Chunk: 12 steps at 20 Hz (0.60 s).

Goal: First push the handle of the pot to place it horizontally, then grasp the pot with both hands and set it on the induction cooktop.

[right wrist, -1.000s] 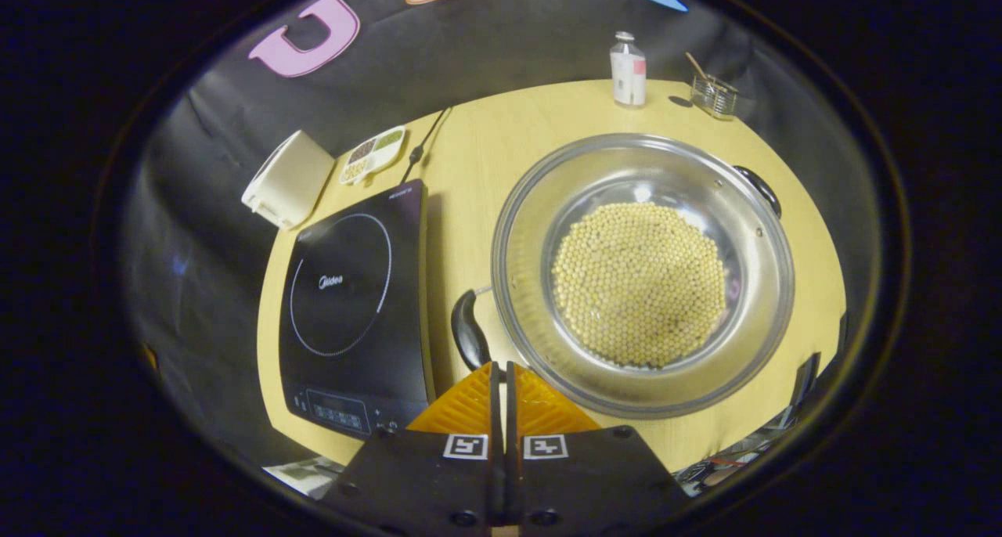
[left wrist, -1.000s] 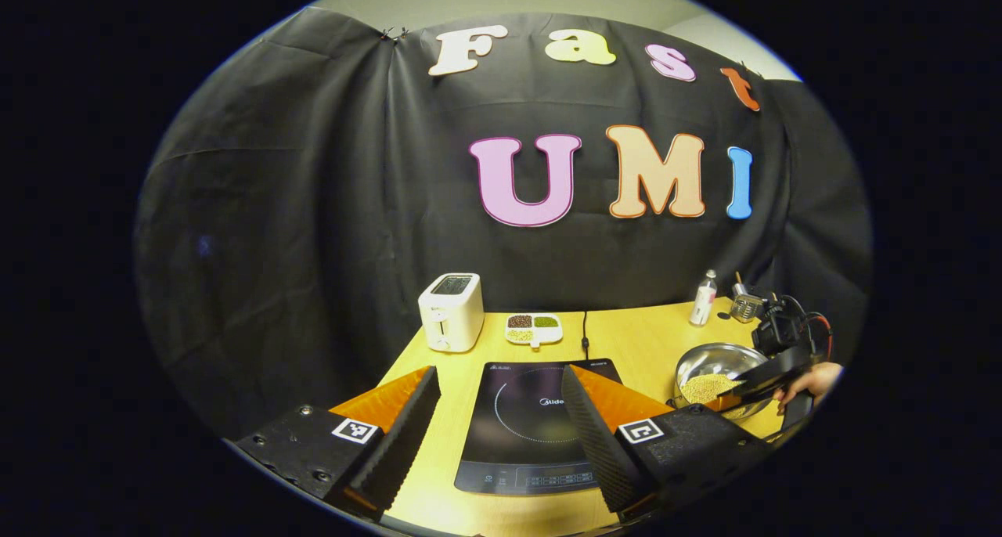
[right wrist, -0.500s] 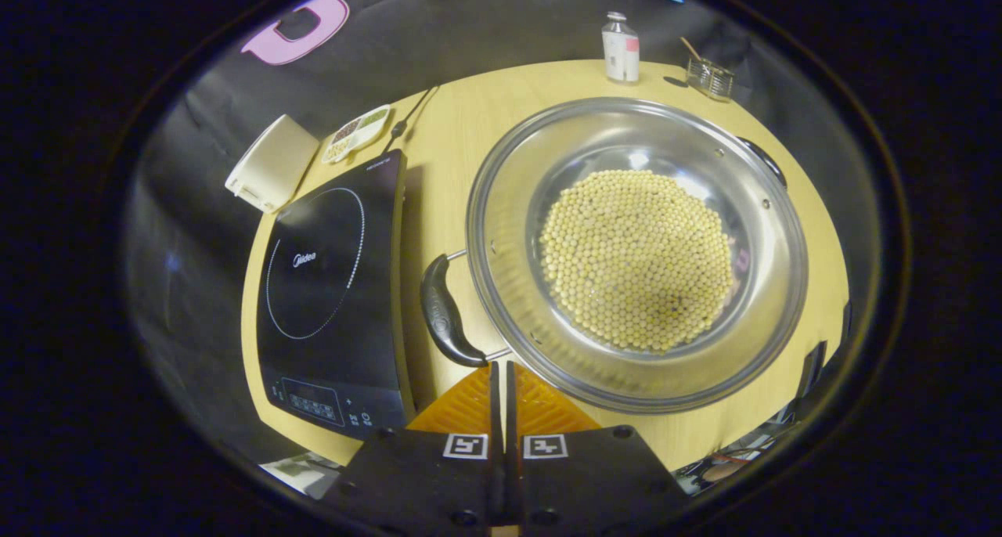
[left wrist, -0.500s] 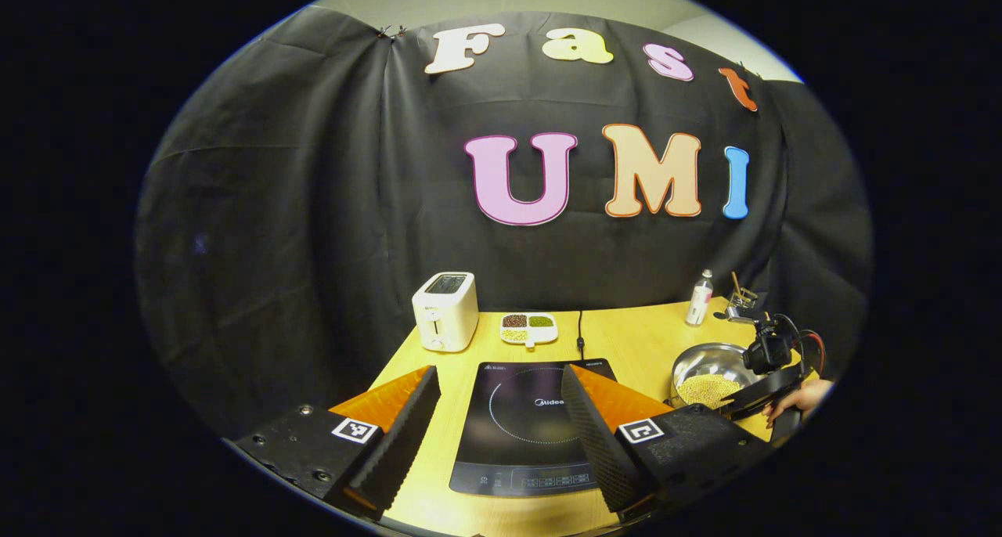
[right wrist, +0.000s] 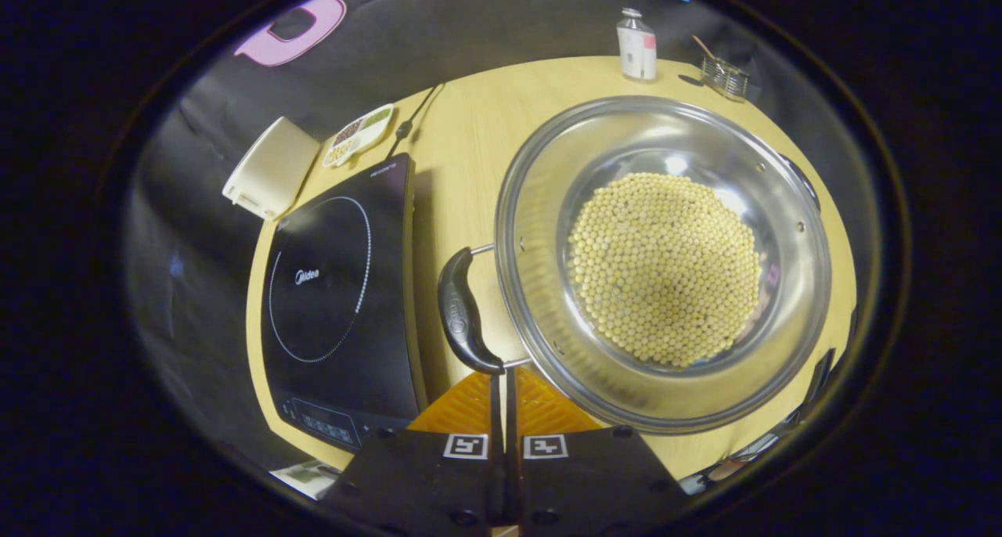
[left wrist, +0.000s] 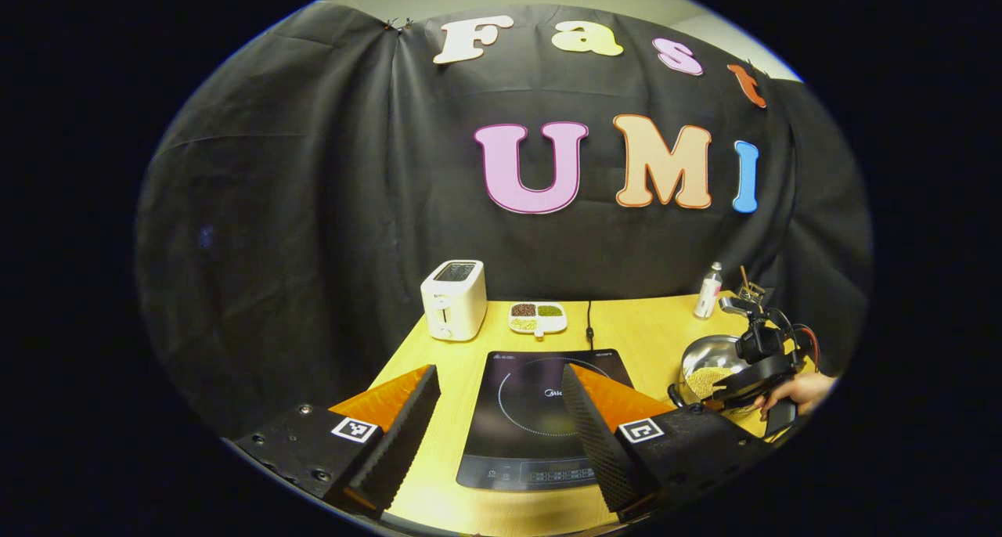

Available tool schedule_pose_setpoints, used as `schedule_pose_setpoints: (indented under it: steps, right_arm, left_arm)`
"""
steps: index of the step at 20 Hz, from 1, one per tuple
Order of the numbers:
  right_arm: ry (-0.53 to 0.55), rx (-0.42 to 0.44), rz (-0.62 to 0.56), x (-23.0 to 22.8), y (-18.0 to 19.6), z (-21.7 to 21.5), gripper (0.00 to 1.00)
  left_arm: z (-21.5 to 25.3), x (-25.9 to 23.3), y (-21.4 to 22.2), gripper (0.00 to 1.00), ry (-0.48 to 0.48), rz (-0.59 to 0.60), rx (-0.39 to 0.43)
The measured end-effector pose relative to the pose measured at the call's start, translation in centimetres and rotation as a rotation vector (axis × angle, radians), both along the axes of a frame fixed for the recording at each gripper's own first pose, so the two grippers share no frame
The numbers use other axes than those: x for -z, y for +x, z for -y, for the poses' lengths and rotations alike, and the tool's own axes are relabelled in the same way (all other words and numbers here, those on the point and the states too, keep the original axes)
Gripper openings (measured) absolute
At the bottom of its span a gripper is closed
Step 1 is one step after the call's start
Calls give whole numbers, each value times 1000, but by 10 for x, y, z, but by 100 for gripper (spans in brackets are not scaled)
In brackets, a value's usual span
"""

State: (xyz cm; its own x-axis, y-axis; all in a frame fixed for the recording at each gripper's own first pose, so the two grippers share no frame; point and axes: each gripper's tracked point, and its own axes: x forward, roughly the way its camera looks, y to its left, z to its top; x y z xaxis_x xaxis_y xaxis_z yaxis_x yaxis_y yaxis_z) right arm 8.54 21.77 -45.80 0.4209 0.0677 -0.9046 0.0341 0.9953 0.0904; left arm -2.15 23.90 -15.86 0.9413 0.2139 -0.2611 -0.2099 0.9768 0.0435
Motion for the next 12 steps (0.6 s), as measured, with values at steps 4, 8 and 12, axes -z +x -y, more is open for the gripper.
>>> schedule_pose_setpoints:
  steps: [4, 8, 12]
  right_arm:
    - [-11, -20, 13, 1, 12, -7, 2]
    - [-32, -56, 26, -2, 20, -10, 3]
    - [-21, -98, 36, -15, 13, -9, 3]
  left_arm:
    - [-1, 0, 0, 96, -1, -3, -4]
    - [1, 3, 4, 96, -10, -11, 3]
    - [10, 9, 12, 96, -24, -27, 29]
